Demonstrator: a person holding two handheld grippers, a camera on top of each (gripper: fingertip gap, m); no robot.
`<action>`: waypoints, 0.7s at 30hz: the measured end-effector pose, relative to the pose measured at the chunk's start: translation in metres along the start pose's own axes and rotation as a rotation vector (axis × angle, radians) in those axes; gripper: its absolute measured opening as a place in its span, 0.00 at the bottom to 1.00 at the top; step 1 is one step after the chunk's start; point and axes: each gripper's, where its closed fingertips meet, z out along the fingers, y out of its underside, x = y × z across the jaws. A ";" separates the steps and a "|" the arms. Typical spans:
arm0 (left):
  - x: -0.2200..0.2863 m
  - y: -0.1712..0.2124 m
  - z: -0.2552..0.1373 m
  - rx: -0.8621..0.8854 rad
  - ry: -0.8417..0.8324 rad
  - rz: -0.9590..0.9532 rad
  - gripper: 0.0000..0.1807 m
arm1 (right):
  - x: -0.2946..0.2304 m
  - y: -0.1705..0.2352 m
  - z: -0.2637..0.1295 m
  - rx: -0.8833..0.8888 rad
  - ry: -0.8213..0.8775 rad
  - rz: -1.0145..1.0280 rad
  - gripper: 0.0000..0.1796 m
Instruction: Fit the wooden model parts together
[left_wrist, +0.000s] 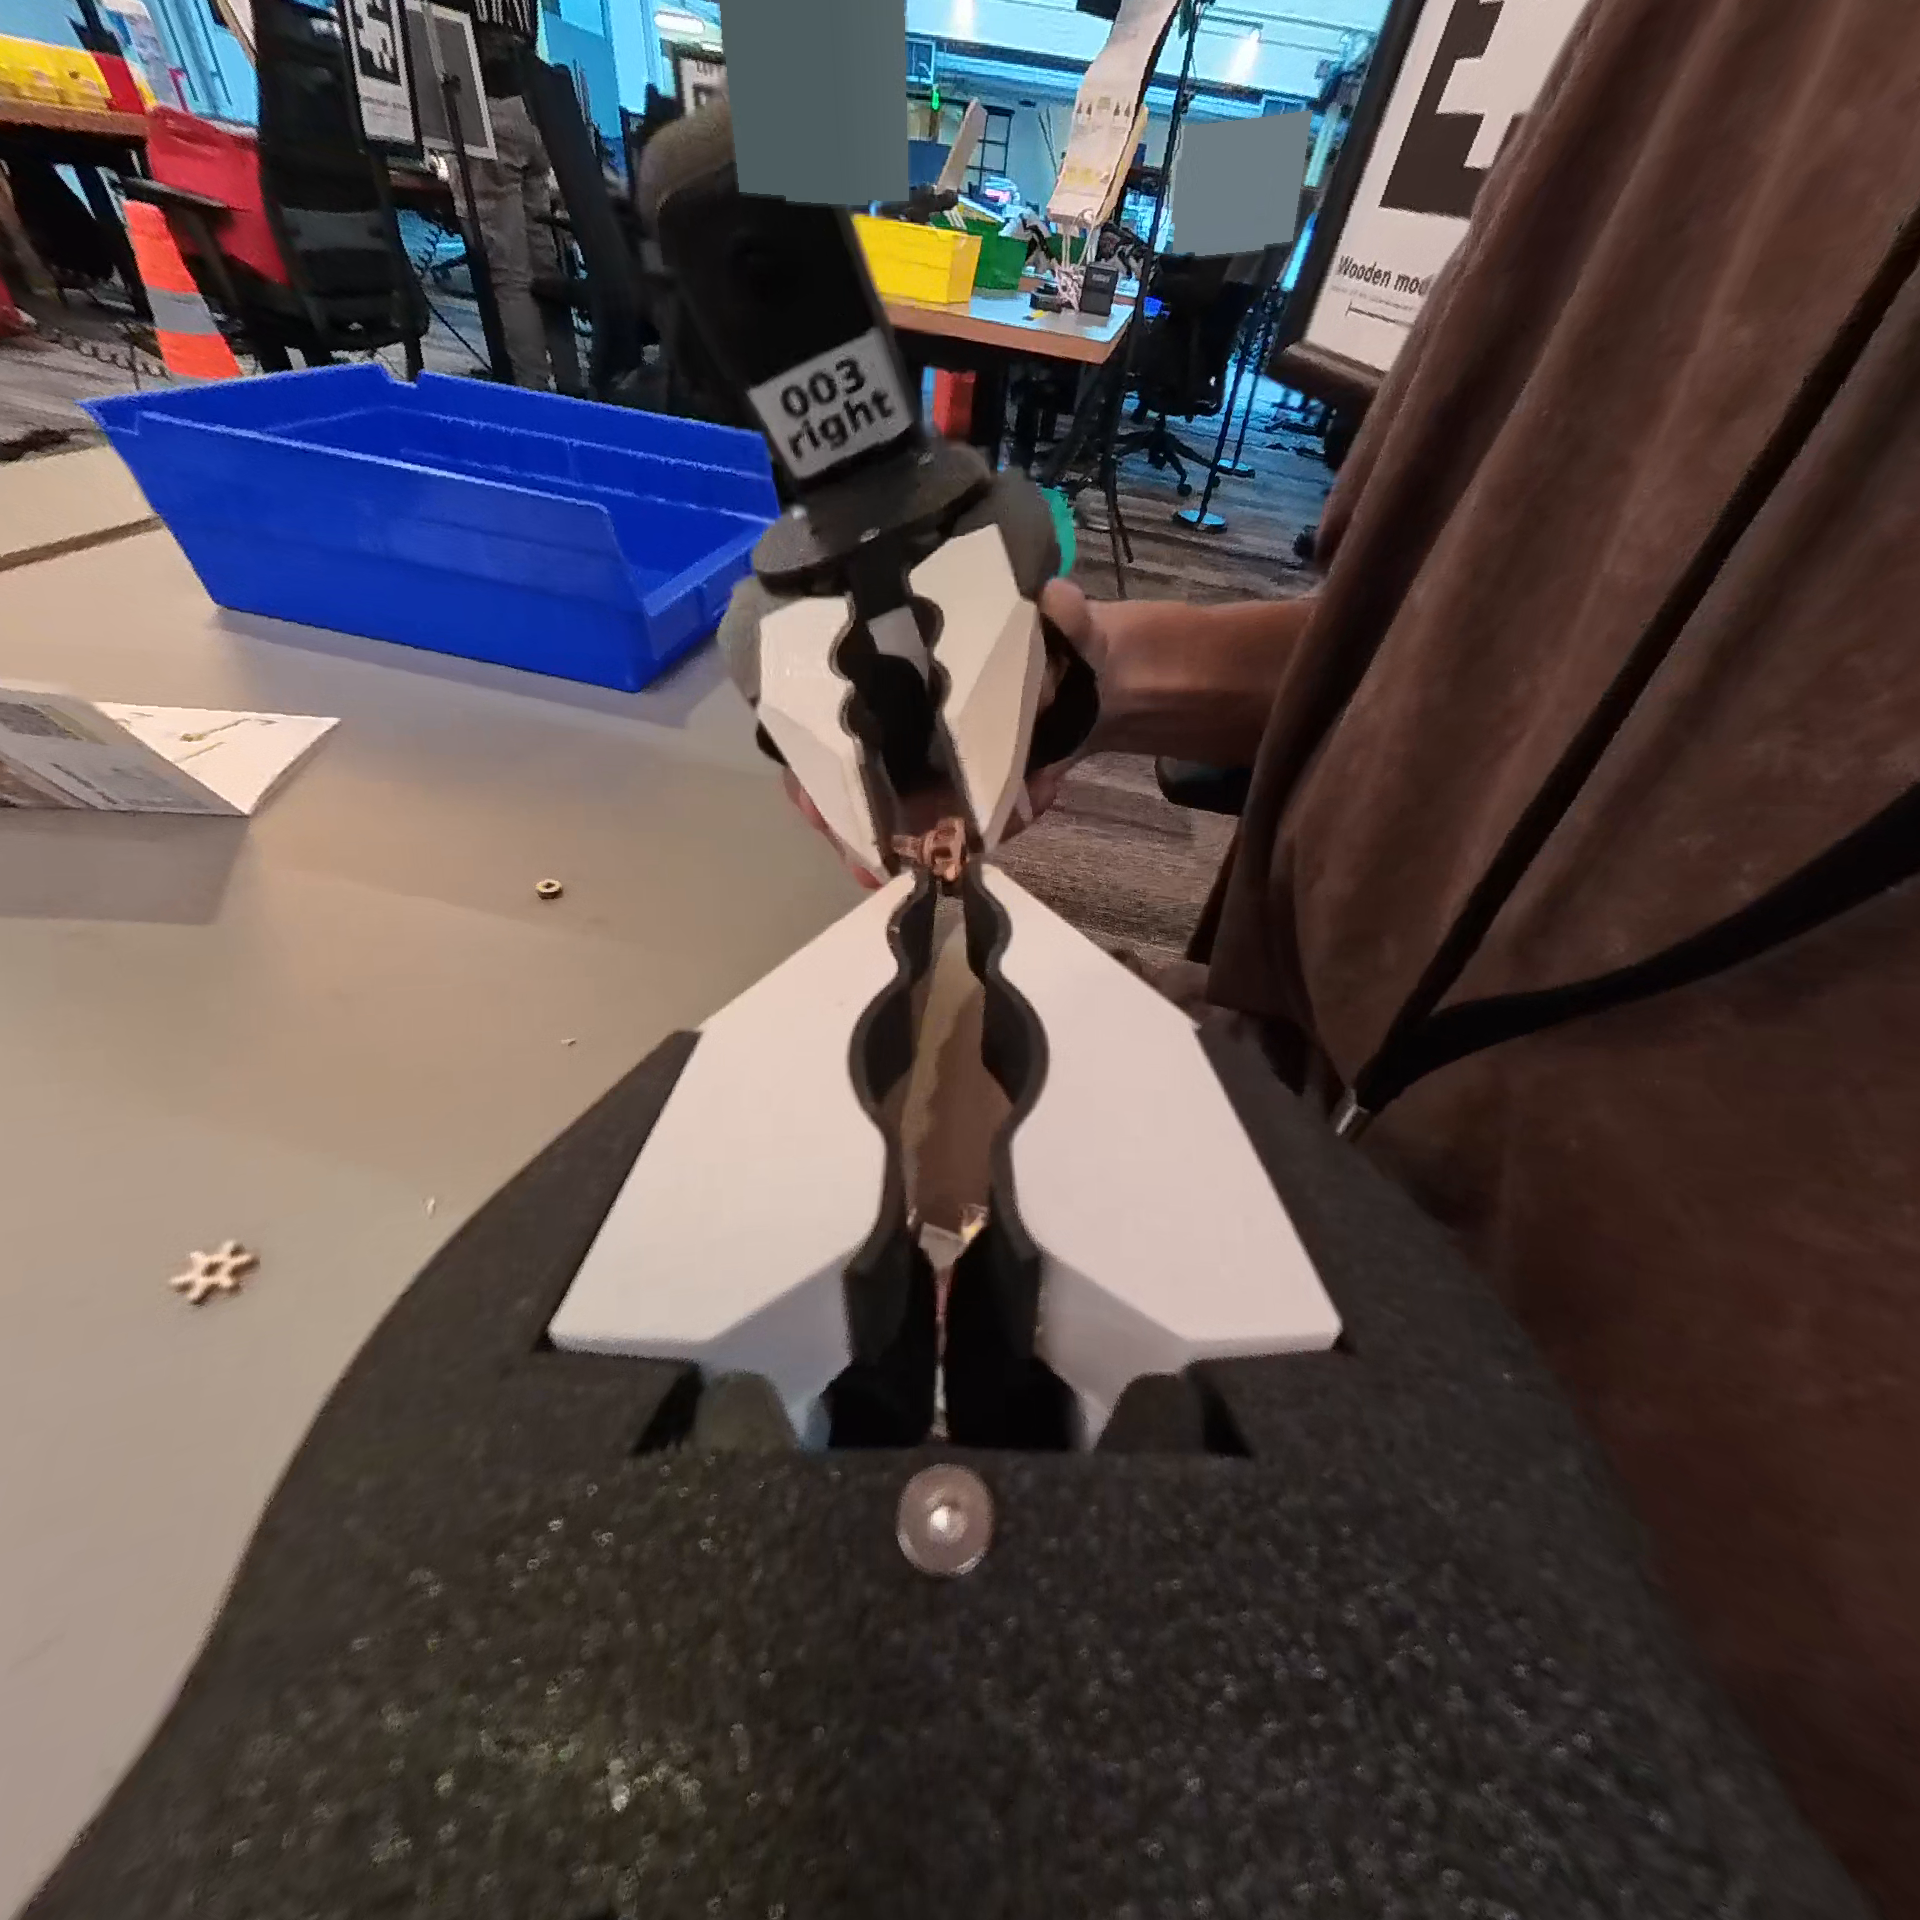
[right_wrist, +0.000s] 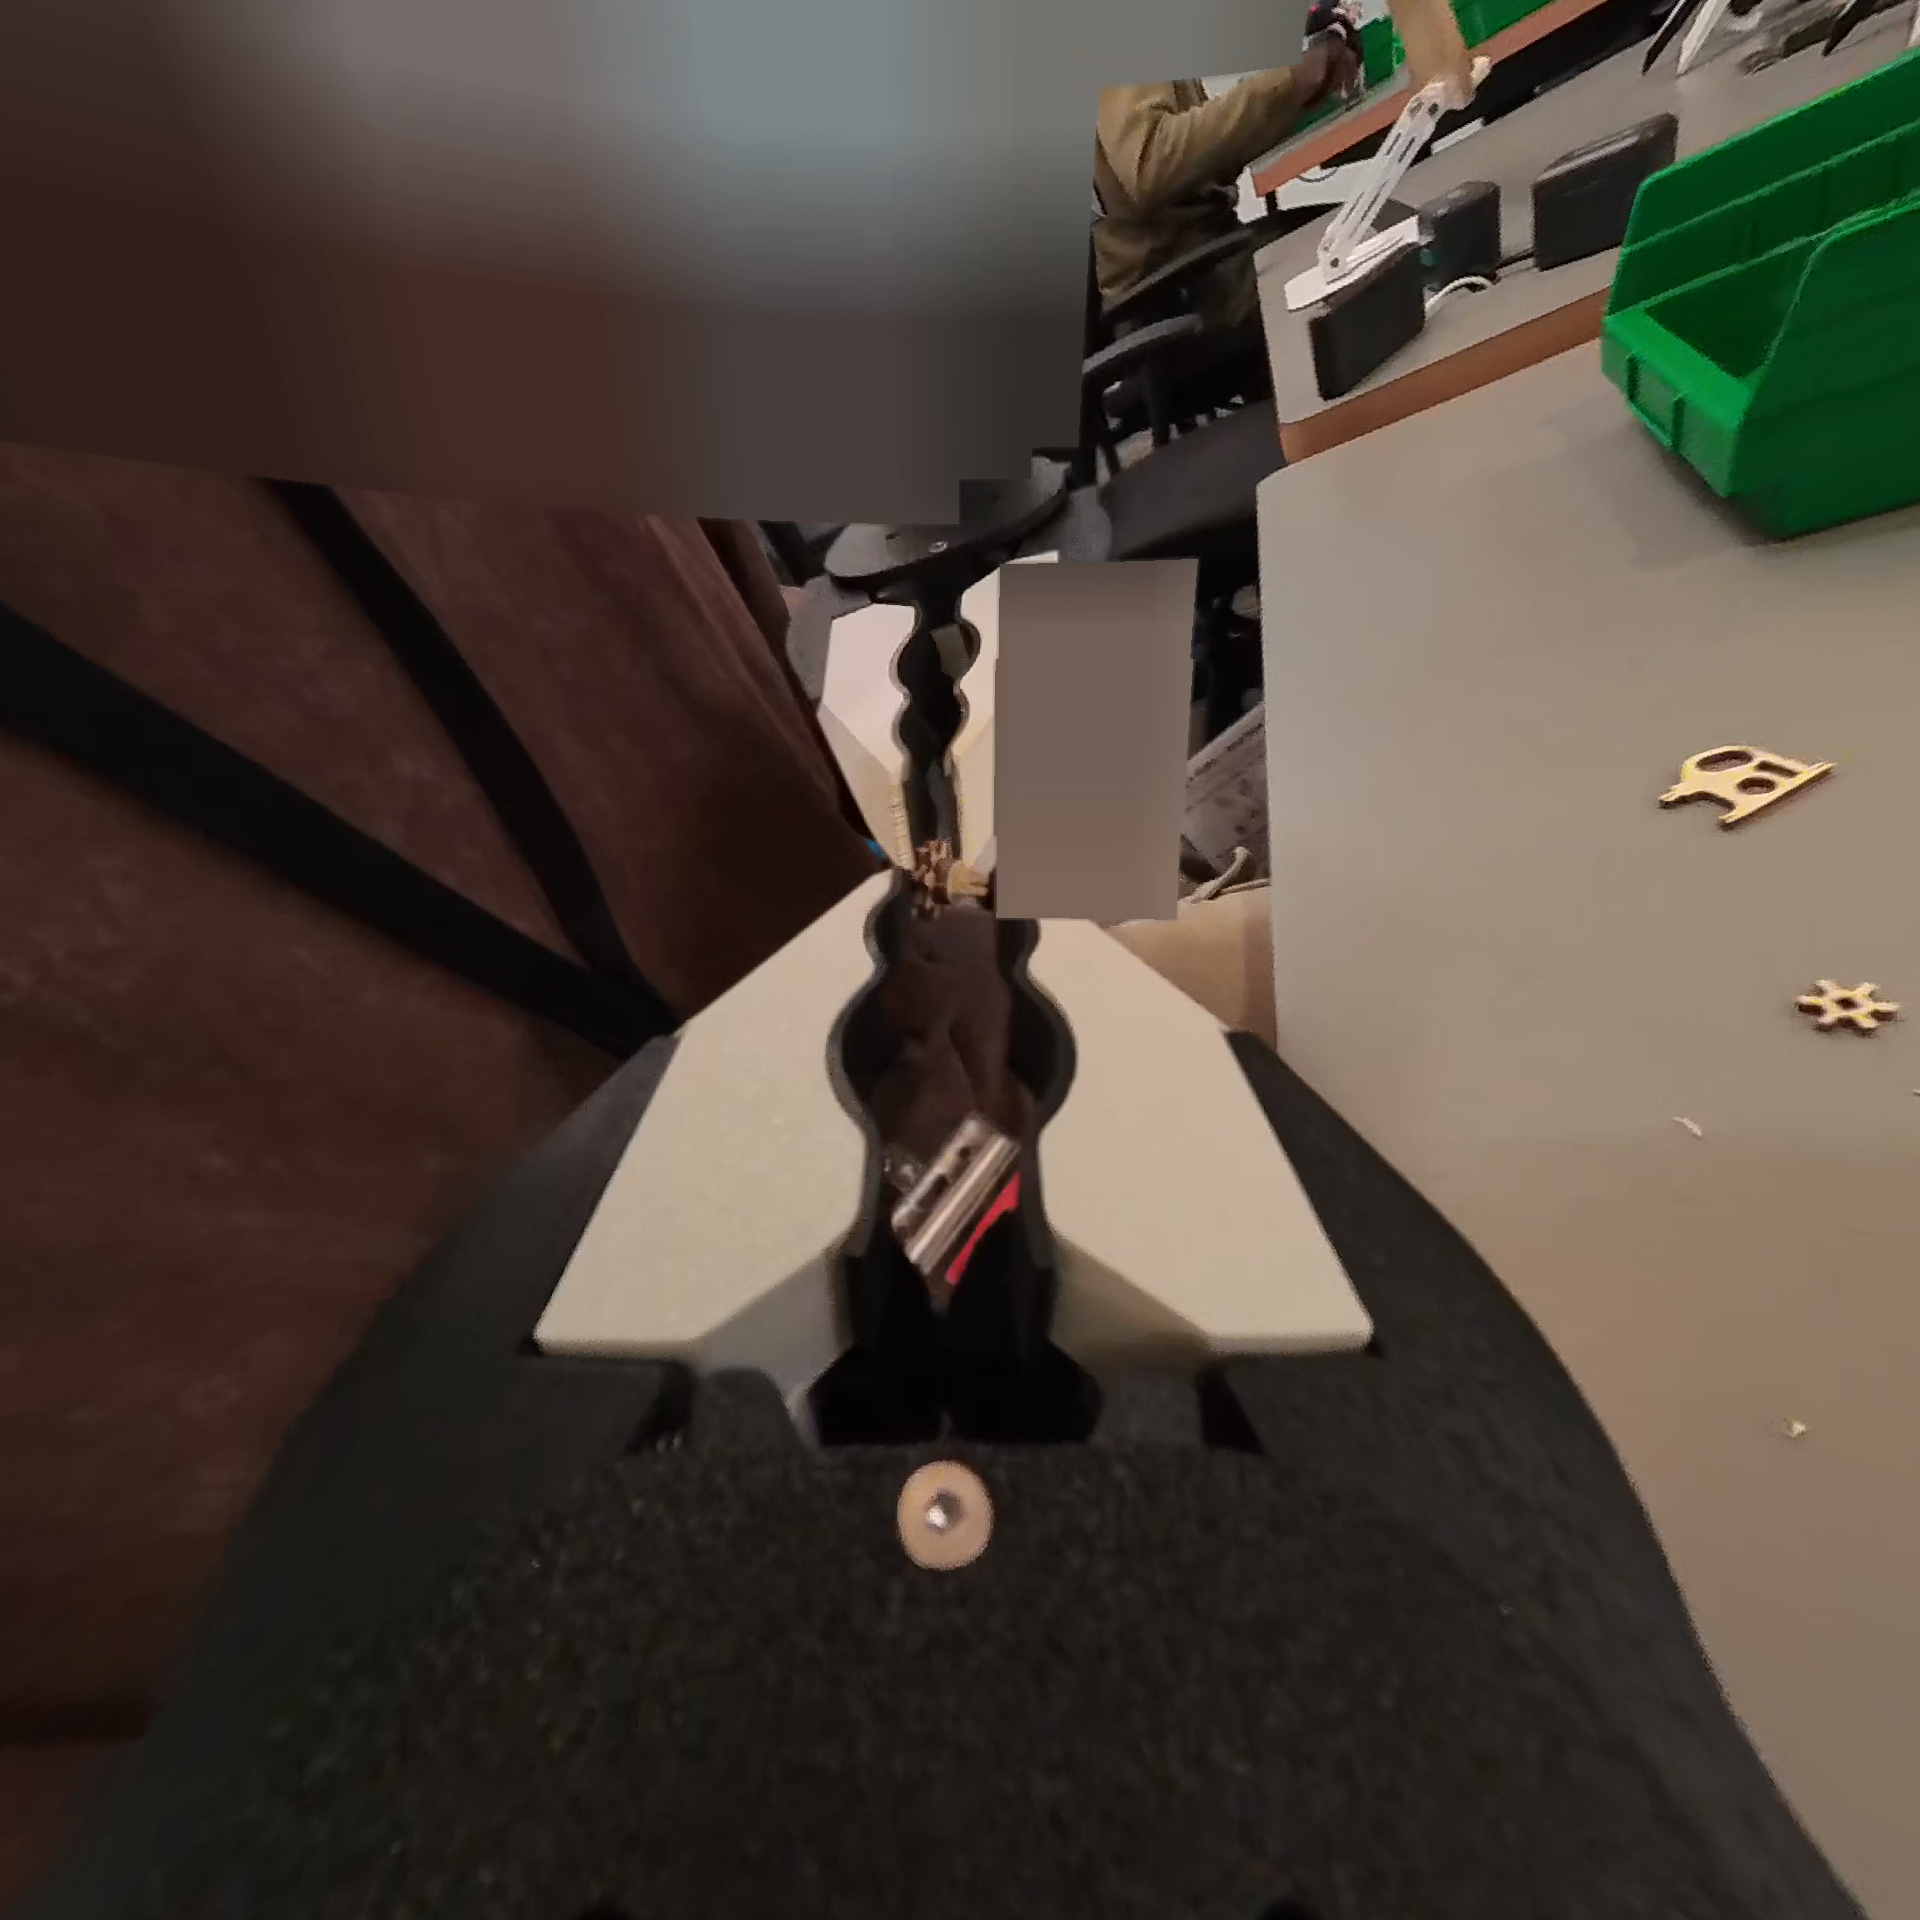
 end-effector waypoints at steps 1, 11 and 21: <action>0.000 0.000 0.000 0.003 0.009 -0.013 0.01 | 0.000 0.000 0.000 -0.007 0.013 -0.018 0.08; -0.006 0.009 0.011 -0.066 -0.068 0.135 0.00 | 0.007 0.008 -0.005 -0.065 0.084 -0.073 0.12; -0.103 0.074 0.006 -0.680 -0.438 0.984 0.00 | 0.103 0.011 -0.052 -0.058 0.610 -0.090 0.09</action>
